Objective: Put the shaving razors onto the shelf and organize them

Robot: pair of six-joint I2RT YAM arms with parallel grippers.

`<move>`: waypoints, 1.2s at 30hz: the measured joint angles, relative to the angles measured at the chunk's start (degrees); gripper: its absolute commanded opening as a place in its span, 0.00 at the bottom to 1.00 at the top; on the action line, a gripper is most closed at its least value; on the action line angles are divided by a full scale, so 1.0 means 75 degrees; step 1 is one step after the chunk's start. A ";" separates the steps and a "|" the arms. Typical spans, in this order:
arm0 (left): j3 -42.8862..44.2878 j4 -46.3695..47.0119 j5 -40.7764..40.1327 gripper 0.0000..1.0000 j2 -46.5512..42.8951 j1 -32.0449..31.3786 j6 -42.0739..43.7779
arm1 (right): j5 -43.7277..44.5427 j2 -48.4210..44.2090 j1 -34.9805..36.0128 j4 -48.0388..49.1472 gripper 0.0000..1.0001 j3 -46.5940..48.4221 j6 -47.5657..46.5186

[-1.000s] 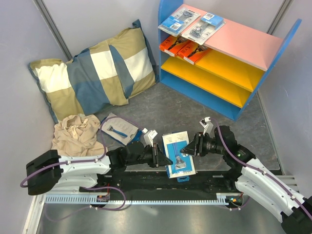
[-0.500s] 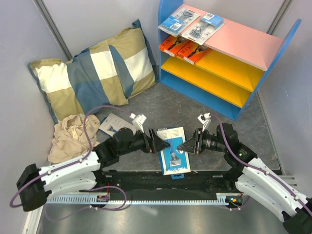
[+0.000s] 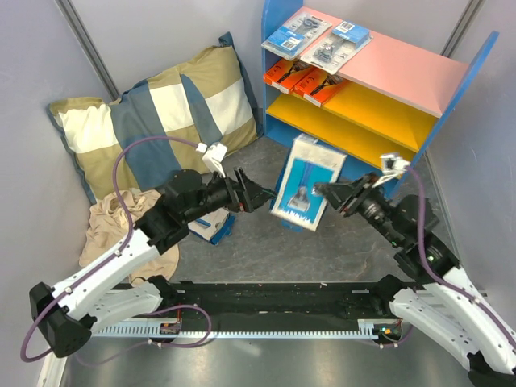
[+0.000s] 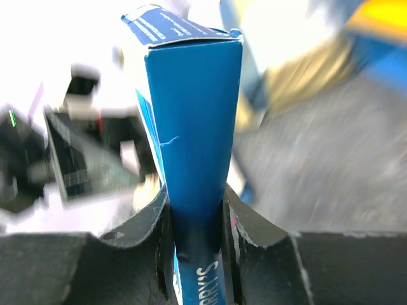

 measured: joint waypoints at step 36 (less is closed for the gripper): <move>0.3276 0.4514 0.2442 0.99 0.4651 -0.1399 -0.0720 | 0.5383 -0.2352 -0.0006 0.0367 0.04 0.0475 0.0965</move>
